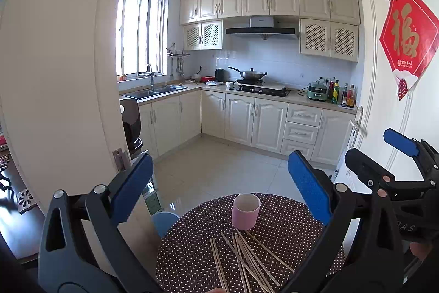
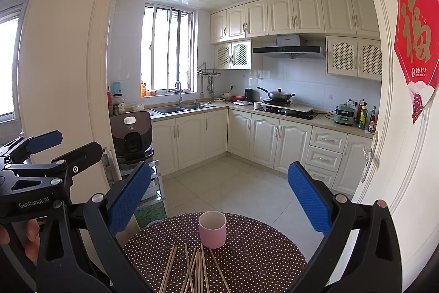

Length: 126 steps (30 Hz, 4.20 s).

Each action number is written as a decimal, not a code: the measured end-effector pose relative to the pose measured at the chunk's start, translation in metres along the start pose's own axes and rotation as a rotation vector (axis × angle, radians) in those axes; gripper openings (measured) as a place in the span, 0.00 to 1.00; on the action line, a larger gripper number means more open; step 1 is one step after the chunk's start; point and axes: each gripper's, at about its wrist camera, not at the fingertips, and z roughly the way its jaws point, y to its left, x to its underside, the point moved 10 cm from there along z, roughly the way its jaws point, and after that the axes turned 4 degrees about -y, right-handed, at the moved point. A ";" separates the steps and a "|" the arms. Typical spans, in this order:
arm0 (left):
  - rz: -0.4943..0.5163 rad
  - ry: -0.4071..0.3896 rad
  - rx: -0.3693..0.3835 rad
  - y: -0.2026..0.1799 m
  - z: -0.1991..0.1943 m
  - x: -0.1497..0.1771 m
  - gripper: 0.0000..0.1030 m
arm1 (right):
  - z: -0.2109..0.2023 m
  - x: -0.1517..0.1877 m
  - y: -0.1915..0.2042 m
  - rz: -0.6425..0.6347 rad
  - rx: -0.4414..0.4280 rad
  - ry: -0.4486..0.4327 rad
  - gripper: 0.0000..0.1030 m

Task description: Organize utensils

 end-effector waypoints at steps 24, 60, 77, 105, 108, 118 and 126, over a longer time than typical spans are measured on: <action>0.001 0.003 0.000 0.002 0.002 0.002 0.94 | 0.001 0.000 -0.001 0.002 -0.002 0.004 0.93; 0.053 0.104 0.055 -0.016 0.040 0.024 0.94 | 0.023 0.028 -0.021 0.065 0.082 0.096 0.93; -0.178 0.570 0.081 0.024 0.137 0.146 0.94 | 0.115 0.156 -0.043 0.282 -0.055 0.584 0.94; -0.196 1.107 -0.079 0.068 0.215 0.384 0.81 | 0.209 0.349 -0.031 0.182 -0.206 1.069 0.44; -0.147 1.115 -0.096 0.066 0.222 0.387 0.81 | 0.216 0.354 -0.028 0.188 -0.228 1.085 0.43; -0.134 1.163 -0.104 0.058 0.242 0.404 0.81 | 0.236 0.361 -0.017 0.166 -0.269 1.095 0.43; -0.099 1.172 -0.100 0.056 0.254 0.408 0.76 | 0.249 0.376 0.009 0.091 -0.337 1.116 0.29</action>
